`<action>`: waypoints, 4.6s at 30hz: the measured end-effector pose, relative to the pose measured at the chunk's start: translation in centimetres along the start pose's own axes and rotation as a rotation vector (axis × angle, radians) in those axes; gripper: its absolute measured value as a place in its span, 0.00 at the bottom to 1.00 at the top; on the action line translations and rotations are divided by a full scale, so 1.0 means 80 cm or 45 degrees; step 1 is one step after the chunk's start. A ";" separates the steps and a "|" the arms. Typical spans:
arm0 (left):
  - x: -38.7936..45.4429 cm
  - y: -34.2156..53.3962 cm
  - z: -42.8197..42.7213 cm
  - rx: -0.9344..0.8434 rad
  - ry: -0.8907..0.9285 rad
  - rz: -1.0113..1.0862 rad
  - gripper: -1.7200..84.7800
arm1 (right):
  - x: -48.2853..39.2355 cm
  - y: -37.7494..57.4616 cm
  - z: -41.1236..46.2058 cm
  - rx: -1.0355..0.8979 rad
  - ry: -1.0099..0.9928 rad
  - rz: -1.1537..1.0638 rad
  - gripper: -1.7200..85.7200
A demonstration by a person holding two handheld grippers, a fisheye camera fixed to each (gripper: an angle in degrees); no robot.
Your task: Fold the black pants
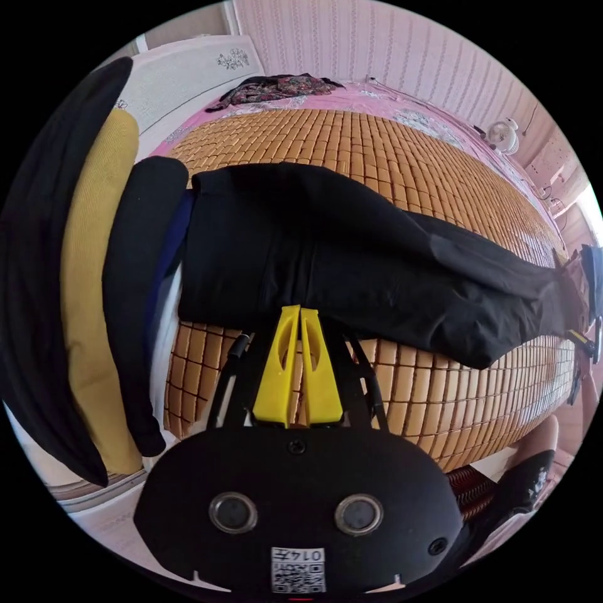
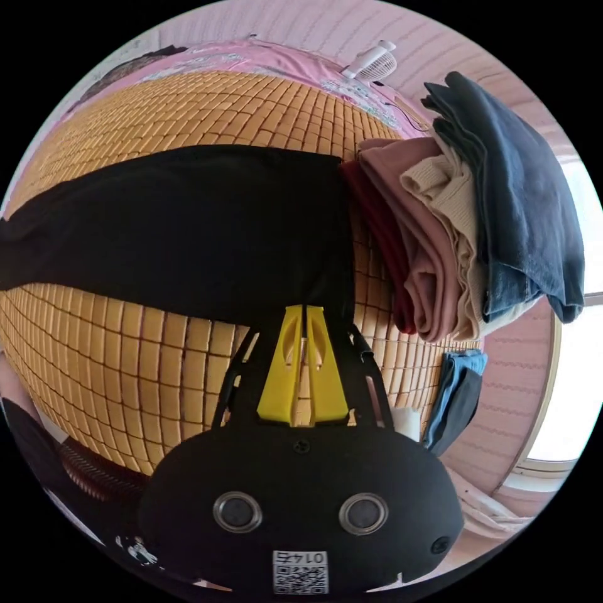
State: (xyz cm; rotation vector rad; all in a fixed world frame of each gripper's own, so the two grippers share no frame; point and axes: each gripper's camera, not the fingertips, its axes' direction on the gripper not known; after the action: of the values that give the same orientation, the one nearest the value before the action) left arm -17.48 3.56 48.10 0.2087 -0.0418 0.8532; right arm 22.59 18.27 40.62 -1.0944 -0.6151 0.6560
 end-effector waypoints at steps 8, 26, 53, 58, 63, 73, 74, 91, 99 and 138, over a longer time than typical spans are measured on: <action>0.008 0.050 0.007 -0.154 0.242 0.091 0.01 | 0.027 0.150 -0.002 -0.087 -0.110 0.112 0.01; 0.334 -0.009 -0.021 0.066 0.522 0.880 0.08 | -0.176 0.033 -0.107 0.387 -0.689 -0.697 0.10; 0.480 -0.030 0.089 -0.092 0.348 0.986 0.05 | -0.166 0.041 -0.059 0.345 -0.653 -0.481 0.07; 0.447 -0.003 0.056 0.030 0.382 0.963 0.08 | -0.085 0.103 -0.070 0.467 -0.681 -0.143 0.09; 0.439 0.037 0.021 0.091 0.448 0.991 0.08 | 0.018 0.210 -0.041 0.427 -0.538 0.283 0.11; 0.503 0.115 0.073 -0.140 0.625 1.065 0.08 | 0.086 0.310 0.048 0.152 -0.405 0.755 0.16; 0.507 0.118 0.077 -0.152 0.617 1.066 0.08 | 0.087 0.311 0.059 0.121 -0.415 0.789 0.17; 0.478 0.135 0.080 -0.157 0.586 0.963 0.07 | 0.089 0.265 0.087 0.178 -0.655 0.807 0.07; 0.459 0.160 0.066 -0.124 0.599 1.006 0.04 | 0.081 0.257 0.050 0.425 -0.525 0.837 0.08; 0.073 0.250 -0.092 0.495 0.716 0.664 0.08 | -0.561 -0.291 -0.035 0.355 -0.714 -1.203 0.06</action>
State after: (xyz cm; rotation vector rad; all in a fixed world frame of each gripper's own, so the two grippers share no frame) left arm -29.03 22.18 44.91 0.3214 0.6242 1.4133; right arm -0.84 -23.95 55.73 -0.2543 -1.3576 0.1844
